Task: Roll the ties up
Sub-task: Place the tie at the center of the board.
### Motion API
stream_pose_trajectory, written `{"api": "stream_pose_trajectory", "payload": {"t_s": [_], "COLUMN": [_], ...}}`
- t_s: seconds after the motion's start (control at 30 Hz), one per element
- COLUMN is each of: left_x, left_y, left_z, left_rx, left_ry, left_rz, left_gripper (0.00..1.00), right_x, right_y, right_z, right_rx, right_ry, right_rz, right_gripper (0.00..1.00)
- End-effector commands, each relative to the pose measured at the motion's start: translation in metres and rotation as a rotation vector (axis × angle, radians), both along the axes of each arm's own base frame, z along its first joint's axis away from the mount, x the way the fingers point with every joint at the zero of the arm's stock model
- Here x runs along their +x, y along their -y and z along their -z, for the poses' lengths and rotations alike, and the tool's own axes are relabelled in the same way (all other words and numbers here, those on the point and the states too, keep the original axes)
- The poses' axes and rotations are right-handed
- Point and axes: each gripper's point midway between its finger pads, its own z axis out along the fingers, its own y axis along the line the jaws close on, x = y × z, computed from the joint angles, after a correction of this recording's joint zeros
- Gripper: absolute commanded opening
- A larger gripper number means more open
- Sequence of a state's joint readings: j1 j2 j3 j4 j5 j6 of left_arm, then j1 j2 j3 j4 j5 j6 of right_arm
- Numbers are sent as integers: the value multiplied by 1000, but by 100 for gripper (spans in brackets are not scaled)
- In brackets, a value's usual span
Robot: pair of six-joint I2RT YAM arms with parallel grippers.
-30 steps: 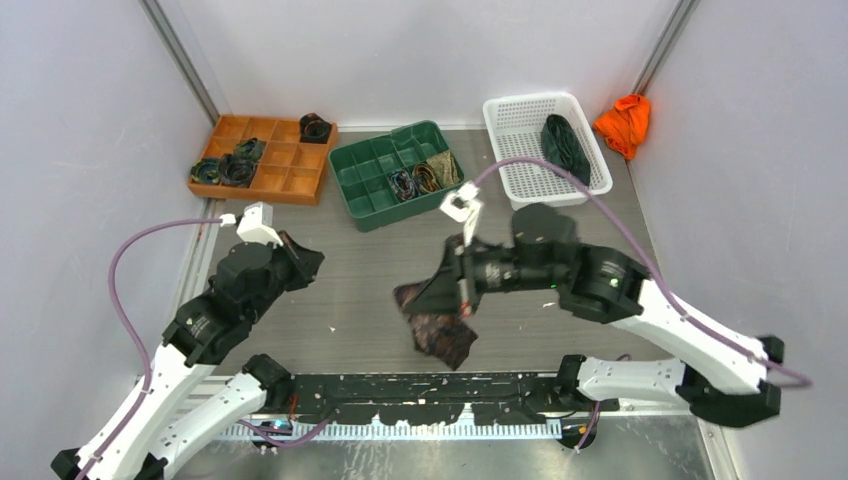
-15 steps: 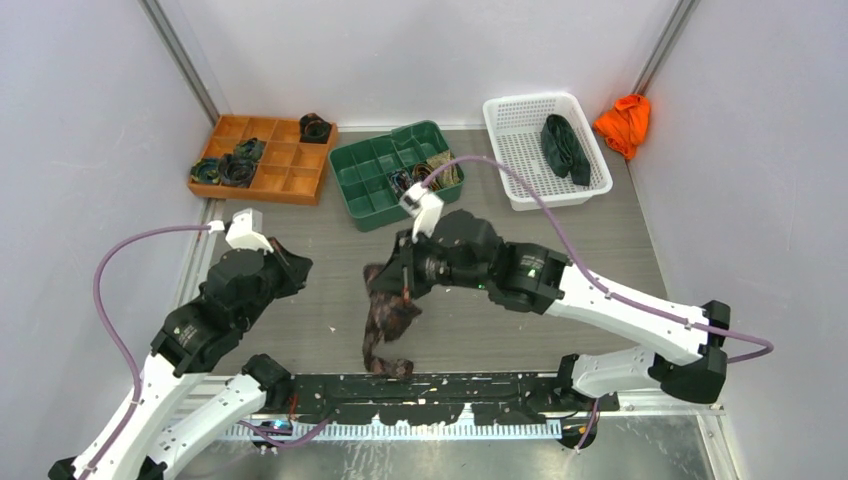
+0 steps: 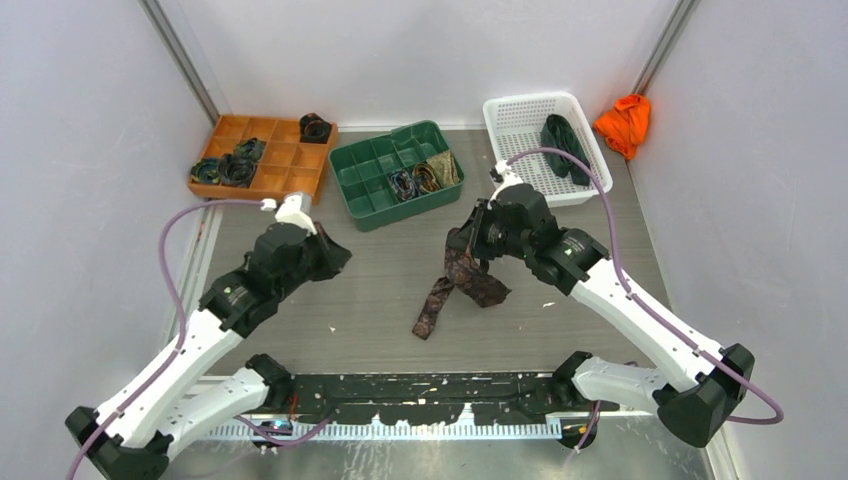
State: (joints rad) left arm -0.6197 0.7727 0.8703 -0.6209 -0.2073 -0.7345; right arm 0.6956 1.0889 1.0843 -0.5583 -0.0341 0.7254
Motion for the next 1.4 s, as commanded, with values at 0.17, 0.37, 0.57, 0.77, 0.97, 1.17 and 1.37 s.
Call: {"api": "stream_pose_trajectory", "payload": {"t_s": [0.17,0.37,0.57,0.77,0.97,1.17,1.37], "left_x": [-31,-58,-39,-19,9,44,67], "left_y": [154,198,217,250,254,218,138], "left_z": [-54,-75,-54,-23,24,39,45], "left_rx": [-505,-609,-570,-605,-541,-414,-223], "left_ry": [174,201,200,150,126,224,294], "left_rz": [511,698,667,664,535,300,-32], "left_gripper": [0,0,0,0,0,0,0], "right_x": [2,0,-19,-37,-54,-57,-60], "right_y": [-41,-51,-71,-76,-71,-57,-37], "right_z": [-112,-156,-191,-213,-232,-214,-171], "right_rx": [228,275,399,445,469,435,370], "right_ry": [196,264,267,284,313,289,230], "right_rz": [-191,-261,-375,-438,-463,-409,-320], "right_gripper": [1,1,1,1,1,1,1]}}
